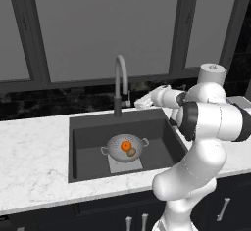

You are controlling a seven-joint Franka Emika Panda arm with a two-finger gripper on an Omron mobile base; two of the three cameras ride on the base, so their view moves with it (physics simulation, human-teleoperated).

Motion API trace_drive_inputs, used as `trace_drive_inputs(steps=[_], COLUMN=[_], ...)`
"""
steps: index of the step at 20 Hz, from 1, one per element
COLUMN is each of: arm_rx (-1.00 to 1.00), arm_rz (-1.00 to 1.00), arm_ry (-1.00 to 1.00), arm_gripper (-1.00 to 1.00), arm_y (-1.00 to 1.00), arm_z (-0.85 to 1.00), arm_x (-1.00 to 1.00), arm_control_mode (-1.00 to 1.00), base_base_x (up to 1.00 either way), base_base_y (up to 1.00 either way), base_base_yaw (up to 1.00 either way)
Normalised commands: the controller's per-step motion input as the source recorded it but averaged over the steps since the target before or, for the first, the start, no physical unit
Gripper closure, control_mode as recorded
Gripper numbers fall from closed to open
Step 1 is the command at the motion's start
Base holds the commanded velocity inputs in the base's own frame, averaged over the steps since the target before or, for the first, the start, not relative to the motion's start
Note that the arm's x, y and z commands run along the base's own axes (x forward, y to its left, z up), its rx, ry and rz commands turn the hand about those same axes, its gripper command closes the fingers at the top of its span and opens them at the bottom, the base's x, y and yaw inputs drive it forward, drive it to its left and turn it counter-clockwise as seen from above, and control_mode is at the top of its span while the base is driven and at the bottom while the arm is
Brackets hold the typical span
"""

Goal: Put the colander in the sink, put the orange, kiwi in the colander, and turn on the sink faucet and pour water over the colander.

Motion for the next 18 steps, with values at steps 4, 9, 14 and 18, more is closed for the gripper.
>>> trace_drive_inputs(steps=[4,9,14,18], arm_rx=[0.02,0.02,0.03,0.16], arm_rz=[0.08,0.05,0.01,0.04], arm_ry=[-0.1,-0.01,-0.03,-0.14], arm_gripper=[-1.0,-1.0,-1.0,-1.0], arm_y=[0.0,-0.19,-0.25,-0.11], arm_z=[-0.27,-0.35,-0.32,-0.04], arm_x=[0.4,0.21,0.04,0.13], arm_control_mode=[-1.0,-1.0,-1.0,-1.0], base_base_x=[0.0,0.0,0.0,0.0], base_base_y=[0.0,0.0,0.0,0.0], base_base_yaw=[0.0,0.0,0.0,0.0])
